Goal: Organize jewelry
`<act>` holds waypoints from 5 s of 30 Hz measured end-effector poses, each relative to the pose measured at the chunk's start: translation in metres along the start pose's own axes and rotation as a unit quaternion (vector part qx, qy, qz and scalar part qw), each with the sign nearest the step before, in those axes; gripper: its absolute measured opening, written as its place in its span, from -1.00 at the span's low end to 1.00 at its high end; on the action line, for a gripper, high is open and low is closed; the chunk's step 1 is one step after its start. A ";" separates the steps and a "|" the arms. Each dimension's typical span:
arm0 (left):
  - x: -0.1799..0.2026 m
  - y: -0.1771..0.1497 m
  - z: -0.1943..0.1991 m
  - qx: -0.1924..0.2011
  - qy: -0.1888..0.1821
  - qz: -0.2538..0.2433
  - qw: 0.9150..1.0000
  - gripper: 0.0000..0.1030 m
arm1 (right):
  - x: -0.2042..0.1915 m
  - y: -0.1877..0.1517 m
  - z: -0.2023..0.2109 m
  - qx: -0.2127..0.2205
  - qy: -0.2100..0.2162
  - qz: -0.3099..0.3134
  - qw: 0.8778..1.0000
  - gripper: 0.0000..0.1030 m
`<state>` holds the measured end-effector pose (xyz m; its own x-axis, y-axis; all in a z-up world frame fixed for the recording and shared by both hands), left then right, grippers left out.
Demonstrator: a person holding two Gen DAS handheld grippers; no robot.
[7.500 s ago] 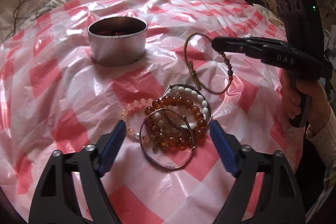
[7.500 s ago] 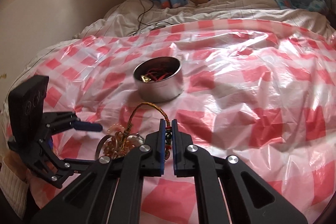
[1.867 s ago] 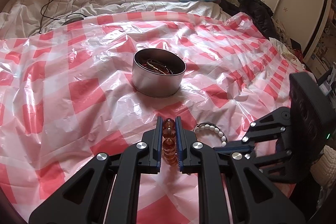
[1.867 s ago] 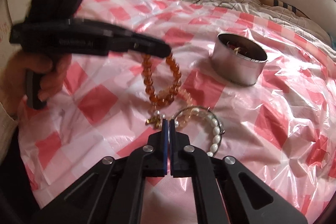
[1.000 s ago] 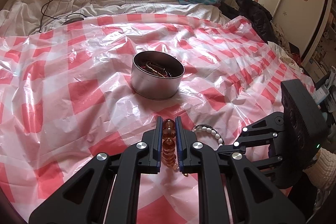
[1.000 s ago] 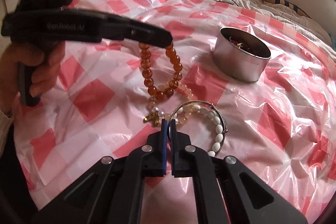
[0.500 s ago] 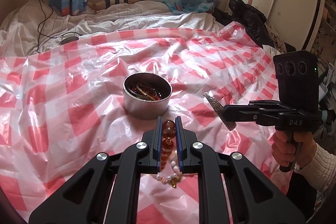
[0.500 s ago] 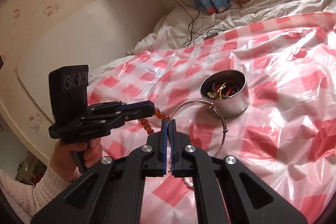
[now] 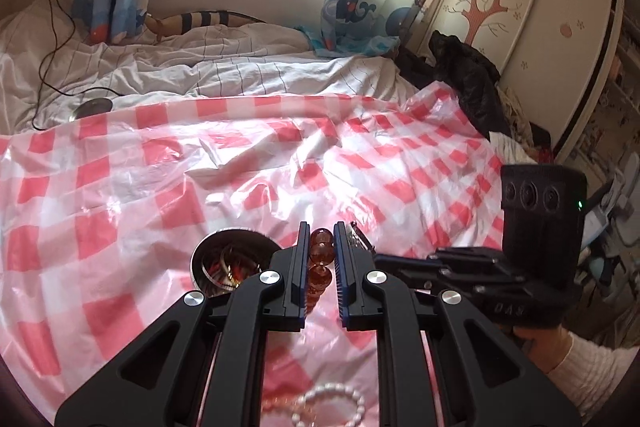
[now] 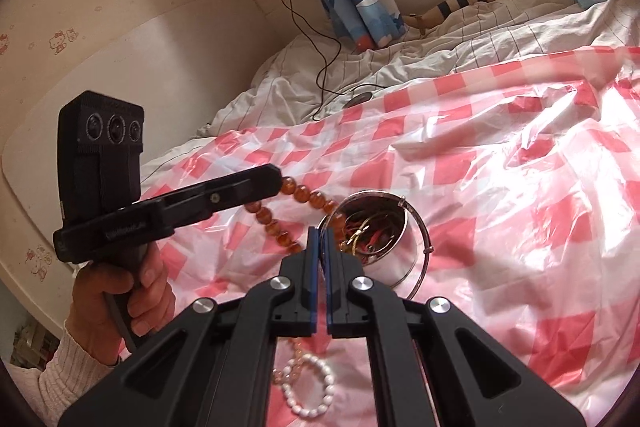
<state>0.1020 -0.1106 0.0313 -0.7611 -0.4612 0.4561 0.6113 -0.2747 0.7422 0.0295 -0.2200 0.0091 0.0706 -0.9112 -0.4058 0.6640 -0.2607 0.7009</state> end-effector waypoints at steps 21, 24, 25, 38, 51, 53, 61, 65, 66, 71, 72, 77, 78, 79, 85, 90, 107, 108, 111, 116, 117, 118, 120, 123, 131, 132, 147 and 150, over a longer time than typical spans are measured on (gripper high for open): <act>-0.070 -0.051 0.027 -0.042 0.166 0.035 0.985 -0.03 | -0.046 0.004 -0.086 -0.060 -0.037 0.100 0.992 -0.93; -0.069 -0.063 0.037 -0.043 0.198 0.032 0.979 0.17 | -0.042 -0.005 -0.107 -0.095 -0.063 0.099 0.989 -0.89; -0.067 -0.068 0.039 -0.046 0.209 0.034 0.976 0.26 | -0.038 -0.008 -0.111 -0.103 -0.069 0.093 0.988 -0.74; -0.019 -0.103 0.050 -0.055 0.266 -0.023 0.962 0.44 | -0.018 -0.050 -0.002 -0.049 -0.101 0.059 0.992 -0.12; -0.024 -0.126 0.046 -0.068 0.295 -0.041 0.952 0.47 | 0.005 -0.078 0.008 -0.062 -0.137 0.050 0.987 0.10; -0.024 -0.126 0.047 -0.067 0.298 -0.044 0.951 0.47 | 0.001 -0.081 0.005 -0.067 -0.138 0.060 0.986 0.12; -0.022 -0.127 0.045 -0.070 0.303 -0.057 0.949 0.51 | -0.014 -0.093 -0.002 -0.080 -0.138 0.099 0.982 0.25; -0.021 -0.128 0.045 -0.070 0.305 -0.057 0.948 0.56 | -0.016 -0.096 -0.003 -0.083 -0.138 0.105 0.981 0.29; -0.021 -0.128 0.045 -0.070 0.305 -0.058 0.948 0.58 | -0.016 -0.097 -0.003 -0.084 -0.137 0.107 0.981 0.29; -0.023 -0.129 0.046 -0.069 0.303 -0.054 0.949 0.64 | -0.021 -0.101 -0.005 -0.091 -0.136 0.122 0.979 0.29; -0.024 -0.129 0.046 -0.069 0.303 -0.055 0.949 0.64 | -0.022 -0.102 -0.006 -0.092 -0.137 0.127 0.978 0.29; -0.031 -0.130 0.048 -0.072 0.280 -0.033 0.957 0.64 | -0.022 -0.104 -0.008 -0.093 -0.160 0.147 0.972 0.36; -0.034 -0.131 0.050 -0.070 0.265 -0.019 0.961 0.64 | -0.021 -0.104 -0.008 -0.093 -0.163 0.148 0.971 0.36; -0.038 -0.130 0.053 -0.067 0.251 -0.003 0.966 0.64 | -0.020 -0.105 -0.008 -0.094 -0.161 0.147 0.971 0.36; -0.055 -0.132 0.067 -0.058 0.197 0.048 0.978 0.64 | -0.025 -0.111 -0.013 -0.109 -0.149 0.160 0.970 0.36; -0.054 -0.138 0.057 -0.087 0.200 0.028 0.976 0.64 | -0.028 -0.118 -0.019 -0.114 -0.166 0.181 0.963 0.37; -0.040 -0.142 0.040 -0.121 0.291 -0.082 0.945 0.66 | 0.012 -0.095 -0.006 -0.074 -0.286 0.176 0.939 0.46; -0.037 -0.139 0.042 -0.107 0.267 -0.071 0.955 0.66 | 0.008 -0.096 -0.007 -0.080 -0.253 0.164 0.950 0.46; -0.026 -0.134 0.043 -0.080 0.179 -0.036 0.980 0.67 | -0.009 -0.102 -0.014 -0.100 -0.181 0.150 0.967 0.46; -0.027 -0.157 0.015 -0.145 0.182 -0.045 0.971 0.67 | -0.004 -0.120 -0.031 -0.136 -0.248 0.193 0.940 0.46; -0.032 -0.162 0.012 -0.160 0.200 -0.047 0.965 0.66 | 0.000 -0.119 -0.030 -0.133 -0.264 0.197 0.935 0.48; -0.037 -0.165 0.011 -0.172 0.223 -0.050 0.958 0.66 | 0.004 -0.116 -0.027 -0.127 -0.271 0.190 0.935 0.48; -0.043 -0.164 0.016 -0.170 0.247 -0.053 0.952 0.67 | 0.013 -0.109 -0.018 -0.115 -0.287 0.171 0.936 0.48; -0.040 -0.151 0.032 -0.121 0.206 -0.022 0.971 0.66 | 0.016 -0.104 -0.011 -0.117 -0.219 0.121 0.961 0.48; -0.026 -0.151 0.019 -0.107 0.087 0.012 0.990 0.66 | -0.012 -0.120 -0.025 -0.148 -0.165 0.155 0.963 0.30; -0.028 -0.154 0.013 -0.118 0.083 0.017 0.989 0.66 | -0.010 -0.122 -0.026 -0.151 -0.175 0.163 0.959 0.30; -0.016 -0.165 0.004 -0.158 0.091 -0.018 0.983 0.67 | -0.011 -0.123 -0.027 -0.159 -0.153 0.161 0.962 0.01; -0.029 -0.174 0.001 -0.181 0.111 0.003 0.977 0.66 | -0.008 -0.124 -0.025 -0.166 -0.149 0.162 0.961 -0.05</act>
<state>0.0172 -0.0483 -0.1105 -0.7155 -0.6248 0.3126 0.6833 -0.5327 0.4993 -0.0347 -0.1725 -0.0896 0.1308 -0.9912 0.0224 0.8475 0.1235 0.5163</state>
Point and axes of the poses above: each gripper's, at about its wrist camera, not at the fingertips, and z roughly against the way its jaws point, x to its right, y to its top, the point moved 6 cm from there along -z, roughly the way its jaws point, and after that the axes turned 12 degrees about -y, right-handed, at the moved point
